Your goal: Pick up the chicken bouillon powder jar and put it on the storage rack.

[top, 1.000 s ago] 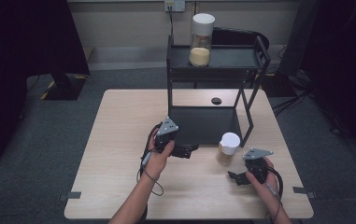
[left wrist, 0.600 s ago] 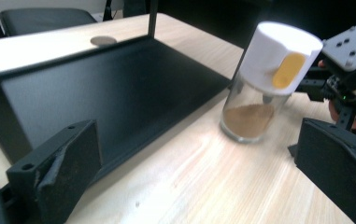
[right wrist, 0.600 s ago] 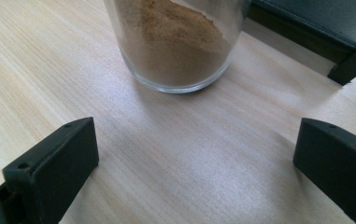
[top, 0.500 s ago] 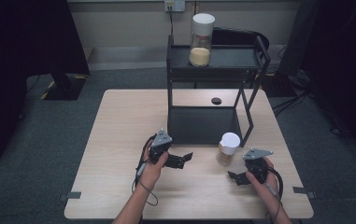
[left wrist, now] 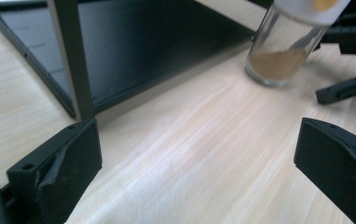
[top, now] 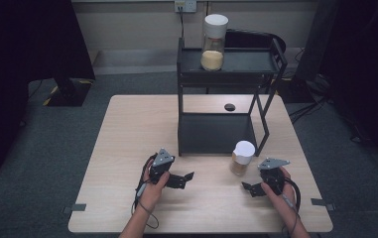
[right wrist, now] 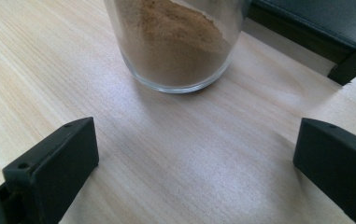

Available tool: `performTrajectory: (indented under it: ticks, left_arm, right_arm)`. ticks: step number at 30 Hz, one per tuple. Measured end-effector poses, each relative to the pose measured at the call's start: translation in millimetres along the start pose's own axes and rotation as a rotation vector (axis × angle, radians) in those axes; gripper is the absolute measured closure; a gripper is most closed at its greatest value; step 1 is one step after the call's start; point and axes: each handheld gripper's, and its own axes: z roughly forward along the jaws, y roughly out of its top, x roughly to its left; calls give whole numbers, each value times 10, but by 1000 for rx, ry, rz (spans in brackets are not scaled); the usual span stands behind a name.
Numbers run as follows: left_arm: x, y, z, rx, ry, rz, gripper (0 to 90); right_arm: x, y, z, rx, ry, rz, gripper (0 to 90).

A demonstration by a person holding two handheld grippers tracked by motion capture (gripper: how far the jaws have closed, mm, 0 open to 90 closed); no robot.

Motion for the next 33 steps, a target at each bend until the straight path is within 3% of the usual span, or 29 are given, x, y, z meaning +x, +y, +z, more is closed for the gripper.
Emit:
performTrajectory:
  ticks: [8, 21, 22, 33]
  left_arm:
    - [-18, -27, -77, 76, 45, 27, 9]
    - [-125, 44, -80, 270, 114, 121, 17]
    - [-144, 29, -75, 274, 121, 136, 16]
    - [-144, 7, -88, 270, 117, 133, 0]
  right_arm:
    - [0, 0, 0, 0, 0, 1, 0]
    - [0, 1, 0, 0, 0, 1, 0]
    - [-1, 1, 0, 0, 1, 1, 0]
    - [0, 4, 0, 2, 1, 1, 0]
